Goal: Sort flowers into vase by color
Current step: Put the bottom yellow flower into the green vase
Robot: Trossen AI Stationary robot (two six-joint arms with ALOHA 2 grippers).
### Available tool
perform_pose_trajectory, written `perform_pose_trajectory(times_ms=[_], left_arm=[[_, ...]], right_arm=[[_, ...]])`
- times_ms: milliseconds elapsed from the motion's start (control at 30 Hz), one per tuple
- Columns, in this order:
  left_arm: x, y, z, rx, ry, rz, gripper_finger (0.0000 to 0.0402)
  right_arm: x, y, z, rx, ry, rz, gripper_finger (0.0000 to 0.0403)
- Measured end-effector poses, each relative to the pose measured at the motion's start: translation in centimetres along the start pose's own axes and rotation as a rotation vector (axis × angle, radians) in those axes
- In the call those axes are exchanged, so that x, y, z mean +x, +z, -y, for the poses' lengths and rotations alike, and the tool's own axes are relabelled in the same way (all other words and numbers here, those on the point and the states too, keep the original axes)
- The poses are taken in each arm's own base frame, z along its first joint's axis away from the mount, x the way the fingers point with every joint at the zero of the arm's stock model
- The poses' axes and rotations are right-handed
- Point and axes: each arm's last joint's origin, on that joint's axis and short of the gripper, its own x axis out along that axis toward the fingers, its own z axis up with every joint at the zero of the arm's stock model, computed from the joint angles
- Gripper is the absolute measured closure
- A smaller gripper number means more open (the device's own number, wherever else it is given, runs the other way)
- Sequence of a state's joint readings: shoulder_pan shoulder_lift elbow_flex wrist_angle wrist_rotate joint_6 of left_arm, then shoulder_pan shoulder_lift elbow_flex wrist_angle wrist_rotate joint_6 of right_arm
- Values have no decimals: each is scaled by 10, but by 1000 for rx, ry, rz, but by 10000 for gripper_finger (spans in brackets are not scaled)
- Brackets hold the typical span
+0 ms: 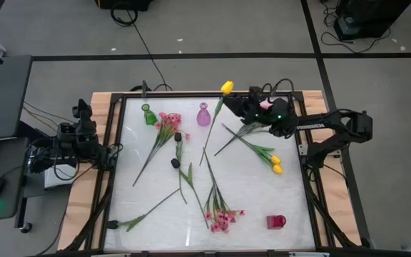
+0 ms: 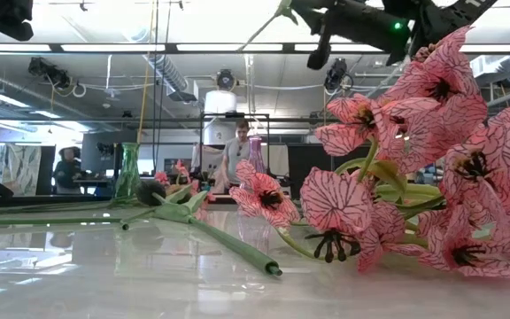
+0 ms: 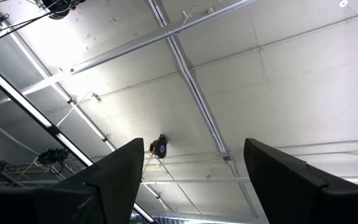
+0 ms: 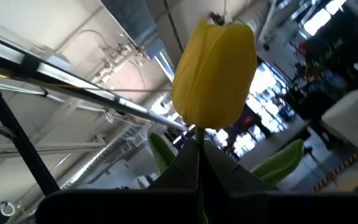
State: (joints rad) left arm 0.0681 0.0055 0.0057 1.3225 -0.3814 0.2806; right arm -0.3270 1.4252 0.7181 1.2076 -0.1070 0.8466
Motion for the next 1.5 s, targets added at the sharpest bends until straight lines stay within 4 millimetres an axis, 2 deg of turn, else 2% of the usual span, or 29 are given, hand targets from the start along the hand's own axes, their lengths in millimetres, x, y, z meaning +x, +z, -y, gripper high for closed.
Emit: perform_pose_trajectory(times_ms=[433, 733, 967, 1167, 1500], left_arm=[[0, 0, 0, 0, 0, 0, 118], [0, 0, 0, 0, 0, 0, 118], [0, 0, 0, 0, 0, 0, 118], [0, 0, 0, 0, 0, 0, 118], [0, 0, 0, 0, 0, 0, 118]], right_arm=[[-7, 44, -30, -152, 39, 110, 390], [37, 78, -56, -327, -30, -61, 390], [66, 111, -75, -453, 28, -30, 390], [86, 117, -67, -475, 1, -74, 390], [123, 97, -34, -421, 26, -178, 389]])
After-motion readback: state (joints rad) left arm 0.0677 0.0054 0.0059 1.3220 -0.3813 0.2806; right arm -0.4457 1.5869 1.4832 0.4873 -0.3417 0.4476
